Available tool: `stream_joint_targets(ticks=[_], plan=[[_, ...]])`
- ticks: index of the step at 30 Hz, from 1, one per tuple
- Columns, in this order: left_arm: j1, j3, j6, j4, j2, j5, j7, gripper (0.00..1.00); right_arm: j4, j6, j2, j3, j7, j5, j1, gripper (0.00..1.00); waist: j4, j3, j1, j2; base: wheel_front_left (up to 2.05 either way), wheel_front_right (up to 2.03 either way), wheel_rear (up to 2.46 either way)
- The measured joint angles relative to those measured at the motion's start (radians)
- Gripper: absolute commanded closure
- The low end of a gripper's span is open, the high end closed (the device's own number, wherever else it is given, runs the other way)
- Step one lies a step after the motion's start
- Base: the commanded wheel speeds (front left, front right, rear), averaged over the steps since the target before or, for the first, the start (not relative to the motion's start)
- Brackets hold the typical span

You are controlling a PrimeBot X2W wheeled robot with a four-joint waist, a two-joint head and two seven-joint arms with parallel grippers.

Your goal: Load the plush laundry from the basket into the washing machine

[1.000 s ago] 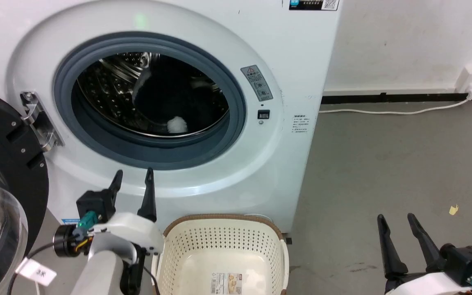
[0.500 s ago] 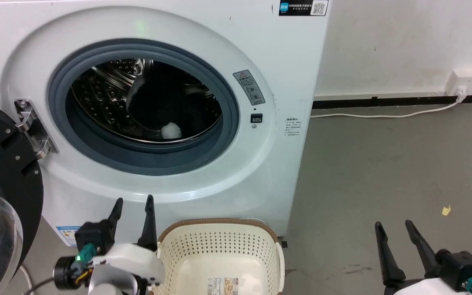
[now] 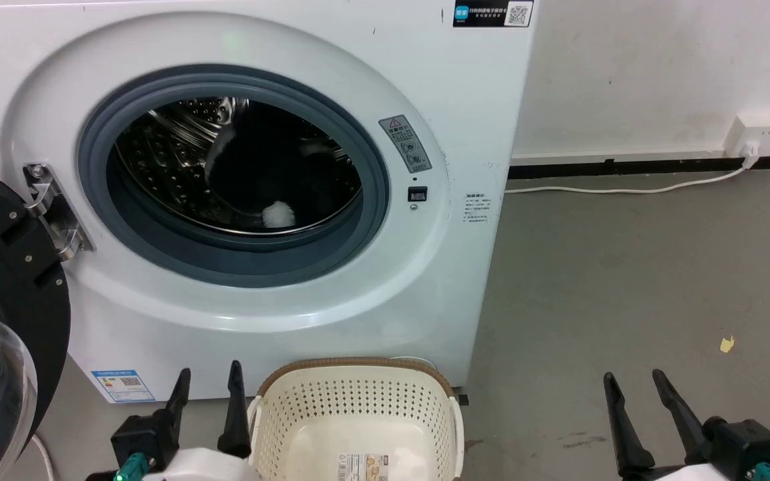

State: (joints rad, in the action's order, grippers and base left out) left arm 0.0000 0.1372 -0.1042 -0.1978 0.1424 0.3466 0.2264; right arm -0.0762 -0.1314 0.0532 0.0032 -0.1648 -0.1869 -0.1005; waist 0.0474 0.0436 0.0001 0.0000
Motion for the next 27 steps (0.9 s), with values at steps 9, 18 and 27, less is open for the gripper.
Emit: stream_joint_targets(ticks=[9,18,27], plan=[[0.038,0.032,0.002,0.061,0.016,-0.009,-0.024,0.0,0.0,0.0,0.0,0.005,0.0,-0.012,-0.015,0.0,-0.004,-0.001,0.0,0.0,0.0,0.0,0.0],[0.038,0.035,0.011,0.068,0.024,0.0,-0.023,0.0,0.0,0.0,0.0,0.01,0.0,-0.017,-0.015,0.0,-0.006,-0.001,0.0,0.0,0.0,0.0,0.0],[0.038,0.03,0.006,0.079,0.024,0.012,-0.023,0.0,0.0,0.0,0.0,0.012,0.0,-0.017,-0.015,0.0,-0.007,-0.004,0.0,0.0,0.0,0.0,0.0]])
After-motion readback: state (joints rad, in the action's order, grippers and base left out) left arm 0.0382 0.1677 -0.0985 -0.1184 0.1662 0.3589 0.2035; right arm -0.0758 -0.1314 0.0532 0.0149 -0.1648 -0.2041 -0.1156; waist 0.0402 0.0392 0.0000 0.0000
